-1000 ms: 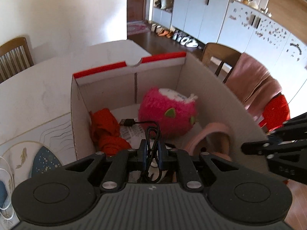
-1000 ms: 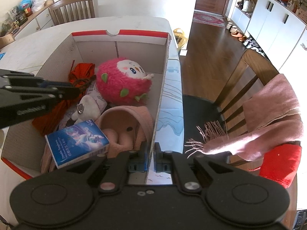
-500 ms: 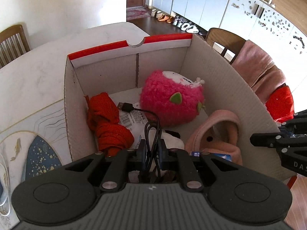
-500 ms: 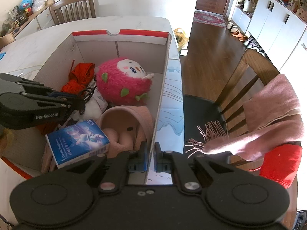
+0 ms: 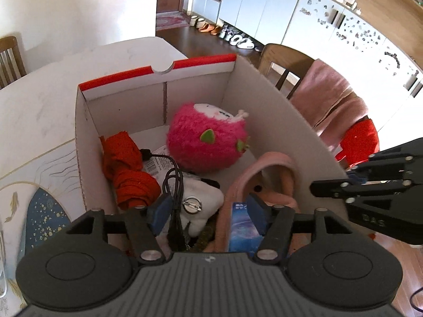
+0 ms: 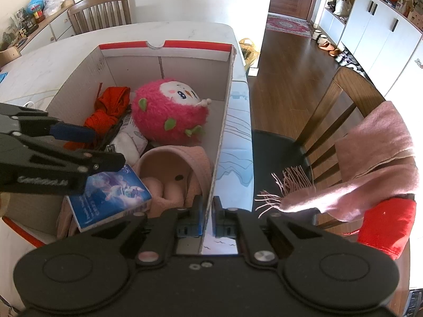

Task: Organize objects
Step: 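Lower the black USB cable into the box and open the left tool, then withdraw the open left tool to the white cable on the mat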

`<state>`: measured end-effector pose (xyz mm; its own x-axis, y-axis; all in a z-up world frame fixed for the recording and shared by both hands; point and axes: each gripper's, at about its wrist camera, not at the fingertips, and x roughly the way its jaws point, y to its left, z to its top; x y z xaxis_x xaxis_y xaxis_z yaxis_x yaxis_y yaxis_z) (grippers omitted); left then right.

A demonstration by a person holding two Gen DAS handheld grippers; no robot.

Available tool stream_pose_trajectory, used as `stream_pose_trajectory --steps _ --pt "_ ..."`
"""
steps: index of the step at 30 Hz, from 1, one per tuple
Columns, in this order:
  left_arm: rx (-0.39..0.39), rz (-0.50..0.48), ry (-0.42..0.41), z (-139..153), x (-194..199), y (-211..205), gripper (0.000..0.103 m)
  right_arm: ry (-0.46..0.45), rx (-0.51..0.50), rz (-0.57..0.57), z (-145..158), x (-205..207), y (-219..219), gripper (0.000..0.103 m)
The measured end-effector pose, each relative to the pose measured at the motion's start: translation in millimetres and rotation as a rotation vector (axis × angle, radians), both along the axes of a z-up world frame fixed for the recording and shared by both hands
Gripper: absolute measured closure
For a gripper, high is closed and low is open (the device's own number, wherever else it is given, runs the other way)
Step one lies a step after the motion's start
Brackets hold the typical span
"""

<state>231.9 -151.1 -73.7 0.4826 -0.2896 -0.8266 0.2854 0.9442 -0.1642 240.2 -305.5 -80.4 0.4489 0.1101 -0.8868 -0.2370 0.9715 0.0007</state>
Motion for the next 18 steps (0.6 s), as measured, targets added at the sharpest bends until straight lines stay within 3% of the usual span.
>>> stream_pose_trajectory --steps 10,18 --pt "-0.082 0.02 -0.058 35 -19 22 0.035 0.001 0.0 0.0 0 0 0 0.097" --pt "-0.099 0.121 -0.112 58 -39 65 0.025 0.001 -0.003 0.001 0 0 0 0.097"
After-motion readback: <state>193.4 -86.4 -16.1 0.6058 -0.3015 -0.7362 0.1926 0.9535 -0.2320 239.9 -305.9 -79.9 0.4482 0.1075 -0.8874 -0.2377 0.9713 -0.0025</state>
